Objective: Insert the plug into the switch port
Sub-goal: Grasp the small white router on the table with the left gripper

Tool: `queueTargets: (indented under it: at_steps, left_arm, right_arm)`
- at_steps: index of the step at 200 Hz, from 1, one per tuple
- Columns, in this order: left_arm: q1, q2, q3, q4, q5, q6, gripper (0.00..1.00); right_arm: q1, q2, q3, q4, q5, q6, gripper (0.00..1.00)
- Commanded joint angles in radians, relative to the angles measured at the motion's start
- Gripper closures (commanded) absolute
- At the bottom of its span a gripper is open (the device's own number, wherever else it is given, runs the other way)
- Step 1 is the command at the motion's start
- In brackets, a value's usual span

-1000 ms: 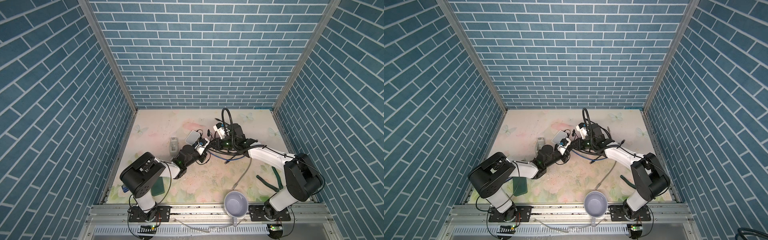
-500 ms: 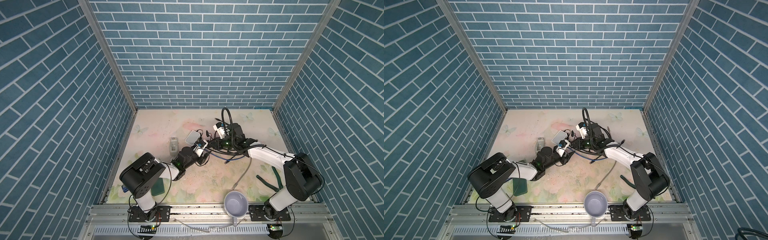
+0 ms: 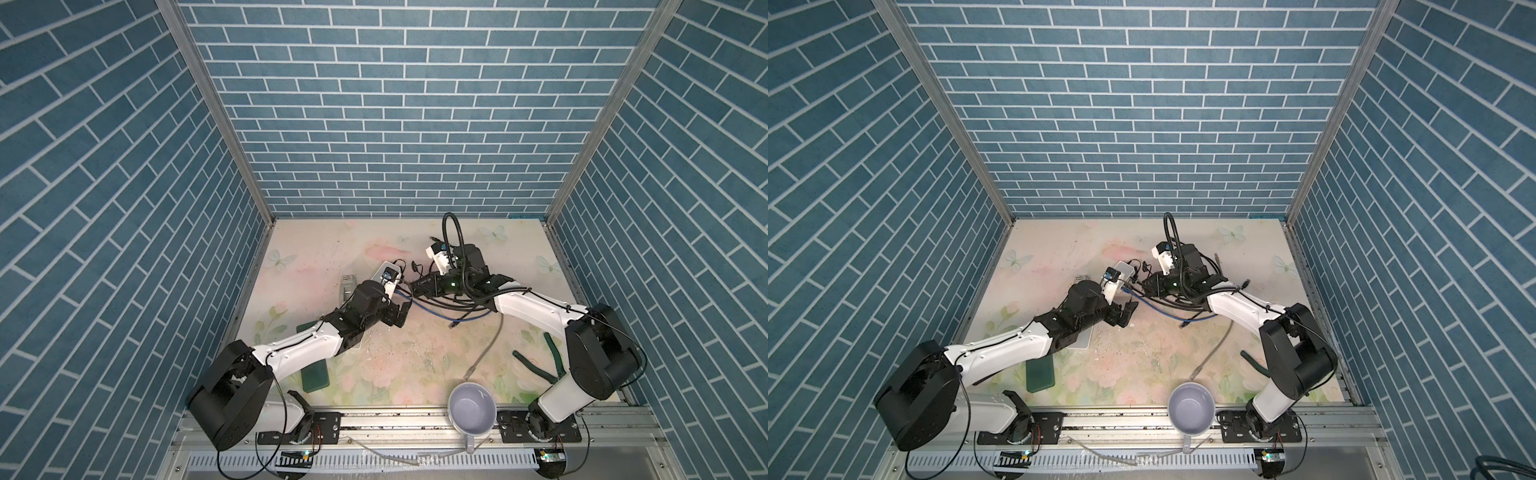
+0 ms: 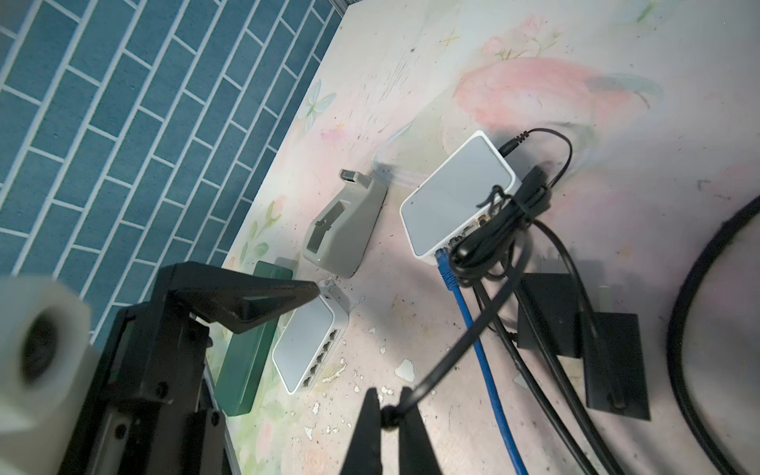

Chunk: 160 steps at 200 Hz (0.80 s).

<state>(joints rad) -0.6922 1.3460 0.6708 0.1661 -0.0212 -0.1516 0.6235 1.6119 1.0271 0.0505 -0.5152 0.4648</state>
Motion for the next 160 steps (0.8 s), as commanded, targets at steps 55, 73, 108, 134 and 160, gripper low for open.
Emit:
queueTargets:
  at_steps: [55, 73, 108, 134, 160]
  left_arm:
    - [0.045, -0.075, -0.023, -0.482, -0.212, -0.337, 0.01]
    - [0.076, -0.084, -0.046, -0.488, -0.18, -0.369, 0.0]
    - [0.149, -0.094, -0.095, -0.463, -0.103, -0.399, 0.01]
    - [0.172, -0.072, -0.094, -0.486, -0.078, -0.391, 0.0]
    - [0.173, -0.031, -0.084, -0.493, -0.062, -0.38, 0.03]
  right_arm:
    - [-0.002, 0.012, 0.027, -0.009, 0.029, -0.032, 1.0]
    - [-0.002, 0.012, 0.026, -0.01, 0.026, -0.031, 1.0]
    - [-0.001, 0.014, 0.019, -0.009, 0.023, -0.031, 1.0]
    - [-0.002, 0.021, 0.021, -0.003, 0.02, -0.028, 1.0]
    - [-0.002, 0.028, 0.026, 0.001, 0.012, -0.025, 1.0]
